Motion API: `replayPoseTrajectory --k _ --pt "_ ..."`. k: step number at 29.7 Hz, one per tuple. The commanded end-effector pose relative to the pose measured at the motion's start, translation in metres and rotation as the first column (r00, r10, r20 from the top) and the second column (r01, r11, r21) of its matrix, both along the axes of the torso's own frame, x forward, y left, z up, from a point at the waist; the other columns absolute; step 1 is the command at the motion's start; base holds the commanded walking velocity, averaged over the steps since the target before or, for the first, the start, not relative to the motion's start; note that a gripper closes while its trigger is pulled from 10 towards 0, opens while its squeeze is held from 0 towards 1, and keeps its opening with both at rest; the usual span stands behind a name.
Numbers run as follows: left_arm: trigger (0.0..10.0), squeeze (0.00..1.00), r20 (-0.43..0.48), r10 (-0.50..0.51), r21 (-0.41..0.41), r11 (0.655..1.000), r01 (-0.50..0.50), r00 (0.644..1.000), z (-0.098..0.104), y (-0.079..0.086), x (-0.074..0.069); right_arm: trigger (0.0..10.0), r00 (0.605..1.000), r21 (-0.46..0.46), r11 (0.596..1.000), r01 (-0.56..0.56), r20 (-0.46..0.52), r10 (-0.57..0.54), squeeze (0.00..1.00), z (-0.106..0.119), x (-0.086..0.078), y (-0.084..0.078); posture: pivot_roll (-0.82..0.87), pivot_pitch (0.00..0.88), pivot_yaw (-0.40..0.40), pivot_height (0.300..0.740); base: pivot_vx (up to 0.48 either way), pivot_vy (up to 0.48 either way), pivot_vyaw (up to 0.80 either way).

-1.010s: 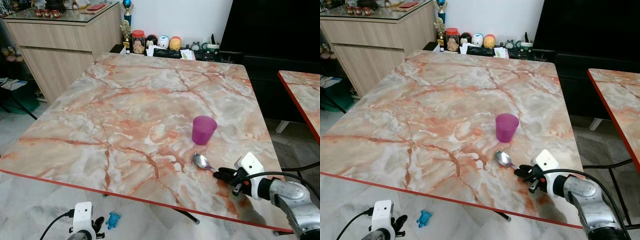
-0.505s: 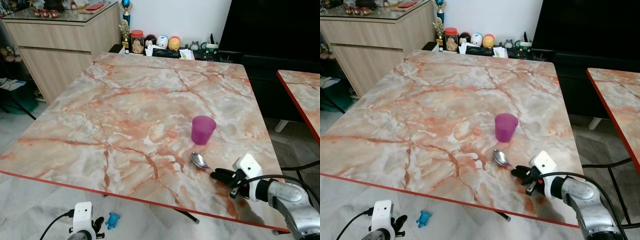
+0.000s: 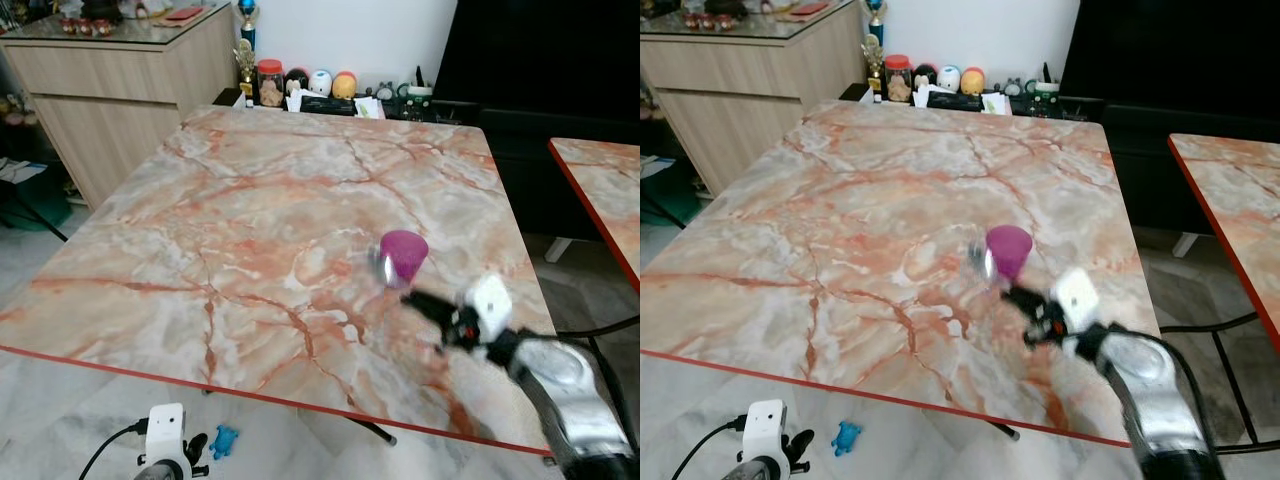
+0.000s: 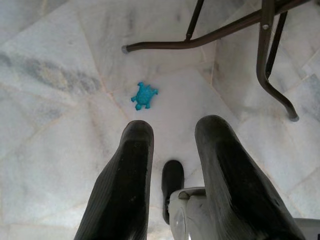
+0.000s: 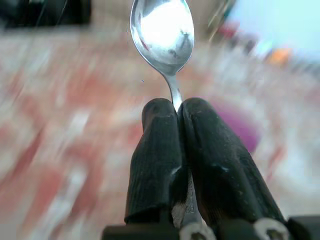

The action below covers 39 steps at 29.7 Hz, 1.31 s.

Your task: Setting the table

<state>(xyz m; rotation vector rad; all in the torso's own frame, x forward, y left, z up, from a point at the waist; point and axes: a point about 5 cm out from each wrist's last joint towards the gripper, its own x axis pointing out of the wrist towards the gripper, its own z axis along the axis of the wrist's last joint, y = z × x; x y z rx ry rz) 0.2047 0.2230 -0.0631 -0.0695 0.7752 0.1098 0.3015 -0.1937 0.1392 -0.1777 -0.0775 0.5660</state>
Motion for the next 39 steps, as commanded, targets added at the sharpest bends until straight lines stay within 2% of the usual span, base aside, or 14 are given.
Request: replayPoseTrajectory --k 1,3,7,10,11,15,21,24,28,33,39 --pt "10.0 0.00 -0.012 0.007 -0.001 1.000 -0.007 1.000 -0.002 0.000 -0.003 10.0 0.985 0.088 0.990 0.113 0.118 -0.123 0.00 0.015 0.003 0.003 0.12 0.004 -0.015 0.740 0.000 0.000 0.00" --pt "10.0 0.00 -0.009 0.009 -0.003 1.000 -0.009 1.000 -0.002 0.000 -0.004 10.0 0.960 0.167 0.965 0.203 0.162 -0.230 0.00 0.019 0.003 0.004 0.12 0.004 -0.018 0.740 0.000 0.000 0.00" --pt "10.0 0.00 -0.013 0.009 -0.001 1.000 -0.009 1.000 -0.003 0.000 -0.004 10.0 0.935 0.232 0.938 0.257 0.186 -0.302 0.00 0.020 0.002 0.007 0.12 0.003 -0.019 0.740 0.000 0.000 0.00" --pt "10.0 0.00 -0.015 0.010 -0.002 1.000 -0.010 1.000 -0.003 0.000 -0.005 10.0 0.854 0.250 0.871 0.422 0.213 -0.475 0.00 0.014 -0.003 0.004 0.12 0.001 -0.025 0.740 0.000 0.000 0.00" --pt "10.0 0.00 -0.014 0.010 -0.003 1.000 -0.010 1.000 -0.003 0.000 -0.005 10.0 0.813 0.285 0.826 0.486 0.201 -0.547 0.00 0.010 -0.006 0.000 0.12 0.000 -0.026 0.740 0.000 0.000 0.00" --pt "10.0 0.00 -0.020 0.005 0.001 1.000 -0.005 1.000 -0.004 0.000 -0.006 10.0 0.755 0.274 0.771 0.574 0.188 -0.629 0.00 0.005 -0.008 -0.008 0.11 0.000 -0.026 0.740 0.000 0.000 0.00" --pt "10.0 0.00 -0.028 -0.004 0.005 1.000 0.004 1.000 -0.005 -0.001 -0.008 10.0 0.769 0.255 0.775 0.578 0.150 -0.622 0.00 -0.011 -0.012 -0.001 0.12 0.000 -0.037 0.740 0.000 0.000 0.00" --pt "10.0 0.00 -0.030 -0.009 0.007 1.000 0.010 1.000 -0.006 -0.002 -0.009 10.0 0.753 0.273 0.757 0.594 0.142 -0.642 0.00 -0.015 -0.012 0.003 0.12 0.000 -0.041 0.740 0.000 0.000 0.00" --pt "10.0 0.00 -0.036 -0.017 0.011 1.000 0.017 0.999 -0.006 -0.002 -0.011 10.0 0.748 0.297 0.749 0.592 0.144 -0.648 0.00 -0.013 -0.009 0.009 0.12 0.000 -0.044 0.740 0.000 0.000 0.00" --pt "10.0 0.00 -0.018 -0.018 0.007 1.000 0.018 1.000 -0.004 -0.004 -0.005 10.0 0.753 0.290 0.762 0.579 0.167 -0.636 0.00 -0.006 0.000 0.010 0.11 0.000 -0.048 0.740 0.000 0.000 0.00" --pt "10.0 0.00 -0.018 -0.003 0.014 1.000 0.003 1.000 -0.003 -0.003 -0.004 10.0 0.746 0.301 0.759 0.577 0.183 -0.640 0.00 0.001 0.003 0.007 0.11 0.000 -0.051 0.740 0.000 0.000 0.00"
